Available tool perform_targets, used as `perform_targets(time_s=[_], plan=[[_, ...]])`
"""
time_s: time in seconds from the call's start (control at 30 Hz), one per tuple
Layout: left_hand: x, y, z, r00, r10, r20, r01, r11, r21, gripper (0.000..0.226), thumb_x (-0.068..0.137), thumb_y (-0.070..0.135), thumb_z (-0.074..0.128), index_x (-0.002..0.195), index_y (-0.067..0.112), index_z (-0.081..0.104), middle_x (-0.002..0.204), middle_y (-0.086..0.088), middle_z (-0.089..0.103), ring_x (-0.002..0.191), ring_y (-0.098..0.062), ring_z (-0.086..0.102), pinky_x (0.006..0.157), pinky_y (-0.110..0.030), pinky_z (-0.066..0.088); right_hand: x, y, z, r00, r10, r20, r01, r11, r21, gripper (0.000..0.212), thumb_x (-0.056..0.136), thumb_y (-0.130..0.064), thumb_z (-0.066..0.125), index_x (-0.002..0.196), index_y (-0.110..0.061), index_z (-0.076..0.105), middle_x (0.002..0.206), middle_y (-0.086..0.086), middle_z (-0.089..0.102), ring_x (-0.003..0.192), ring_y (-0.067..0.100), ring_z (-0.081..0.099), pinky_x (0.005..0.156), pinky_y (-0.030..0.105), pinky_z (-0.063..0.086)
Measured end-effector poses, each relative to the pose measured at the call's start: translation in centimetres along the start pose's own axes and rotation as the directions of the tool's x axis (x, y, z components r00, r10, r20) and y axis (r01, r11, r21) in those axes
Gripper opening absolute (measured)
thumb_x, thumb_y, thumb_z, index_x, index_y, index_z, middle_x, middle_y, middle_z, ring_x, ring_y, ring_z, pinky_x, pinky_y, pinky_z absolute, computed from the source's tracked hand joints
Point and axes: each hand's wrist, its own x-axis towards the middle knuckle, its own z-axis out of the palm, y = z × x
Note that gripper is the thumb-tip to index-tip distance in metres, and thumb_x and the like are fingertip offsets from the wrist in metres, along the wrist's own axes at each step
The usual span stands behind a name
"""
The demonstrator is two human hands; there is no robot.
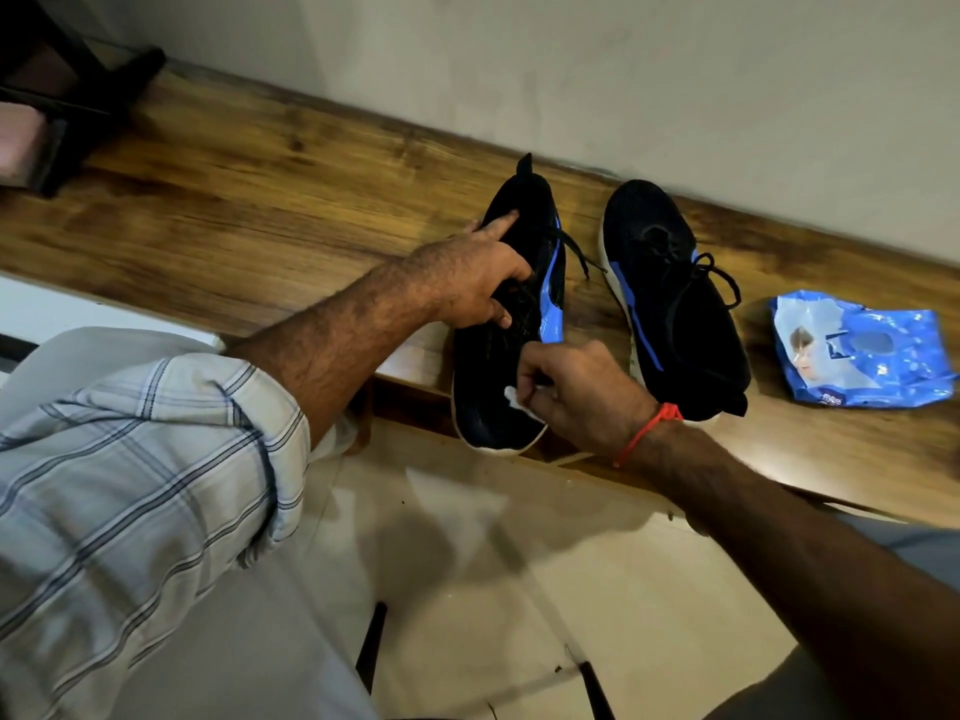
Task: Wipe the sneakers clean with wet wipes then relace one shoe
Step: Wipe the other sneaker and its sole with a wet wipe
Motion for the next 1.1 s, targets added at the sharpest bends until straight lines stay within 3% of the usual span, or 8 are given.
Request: perform_targets(time_s=[0.17,0.37,0.43,0.5,0.57,0.7,0.87,1.1], plan=[[-0.3,0.2,-0.3,1.0,-0.017,0.005,0.017,1.0,0.001,0.04,0.087,0.031,0.077,0.124,0.026,0.062,0.168,-0.018,-0.006,0.156,-0.036,-0.002,0.127,-0.043,0.012,-0.1,-2.4,1.2,0.979,-0.168,0.111,0.165,0.986,0.039,0.017,0.072,0.001,0.069,0.076,-0.014,0.061,0.073,-0.005,0.062,0.068,0.012,0.057,0.064,0.011,0.036],[-0.4,0.2,-0.3,1.0,-0.018,0.012,0.018,1.0,-0.004,0.043,0.084,0.032,0.08,0.123,0.031,0.063,0.17,-0.011,-0.008,0.155,-0.04,0.007,0.121,-0.052,0.029,0.1,-3.0,1.7,0.961,-0.261,0.095,0.257,0.965,0.052,0.023,0.07,0.004,0.073,0.075,-0.014,0.059,0.073,-0.004,0.059,0.07,0.012,0.052,0.068,0.011,0.034],[-0.4,0.2,-0.3,1.0,-0.017,0.014,0.017,1.0,0.006,0.042,0.084,0.032,0.08,0.122,0.03,0.063,0.17,-0.011,-0.008,0.155,-0.041,0.008,0.121,-0.052,0.028,-0.1,-4.1,2.4,0.951,-0.281,0.13,0.277,0.959,0.055,0.022,0.073,0.002,0.073,0.076,-0.015,0.059,0.075,-0.003,0.06,0.073,0.014,0.053,0.069,0.021,0.044],[-0.4,0.4,-0.3,1.0,-0.017,0.016,0.017,1.0,0.008,0.039,0.085,0.031,0.08,0.12,0.029,0.063,0.17,-0.012,-0.009,0.155,-0.04,0.008,0.123,-0.05,0.026,0.2,-3.7,2.4,0.958,-0.256,0.126,0.256,0.966,0.02,0.019,0.072,0.003,0.066,0.076,-0.014,0.058,0.076,0.001,0.06,0.075,0.02,0.055,0.068,0.03,0.045],[-0.5,0.2,-0.3,1.0,-0.016,0.013,0.016,1.0,0.003,0.035,0.085,0.031,0.079,0.116,0.03,0.062,0.169,-0.013,-0.008,0.155,-0.04,0.007,0.123,-0.048,0.025,0.8,-1.6,1.5,0.98,-0.183,0.079,0.187,0.982,-0.04,0.021,0.068,0.006,0.064,0.074,-0.013,0.057,0.075,0.004,0.059,0.074,0.024,0.055,0.067,0.03,0.041],[-0.7,0.2,-0.5,1.0,-0.021,0.023,0.021,1.0,-0.009,0.033,0.086,0.031,0.079,0.094,0.039,0.048,0.169,-0.016,-0.008,0.155,-0.04,0.004,0.124,-0.048,0.022,1.2,2.3,-1.0,0.997,0.007,-0.074,-0.016,0.992,-0.123,0.021,0.079,0.002,0.066,0.076,-0.016,0.056,0.077,-0.002,0.057,0.074,0.019,0.055,0.068,0.035,0.048],[-0.5,0.0,-0.3,1.0,-0.019,0.013,0.019,1.0,-0.012,0.039,0.085,0.032,0.079,0.12,0.031,0.061,0.169,-0.012,-0.01,0.154,-0.041,0.007,0.122,-0.051,0.026,1.1,3.8,-2.2,0.99,0.073,-0.122,-0.089,0.988,-0.13,0.026,0.072,0.01,0.06,0.078,-0.014,0.056,0.081,0.0,0.06,0.078,0.019,0.057,0.072,0.039,0.051],[-0.5,0.0,-0.3,1.0,-0.021,0.005,0.021,1.0,0.021,0.042,0.086,0.032,0.079,0.123,0.03,0.061,0.17,-0.009,-0.01,0.154,-0.04,0.012,0.12,-0.049,0.031,-0.2,2.8,-1.3,0.968,0.145,-0.203,-0.145,0.989,0.018,0.017,0.08,-0.006,0.074,0.076,-0.018,0.064,0.077,-0.008,0.066,0.075,0.006,0.062,0.072,0.023,0.051]])
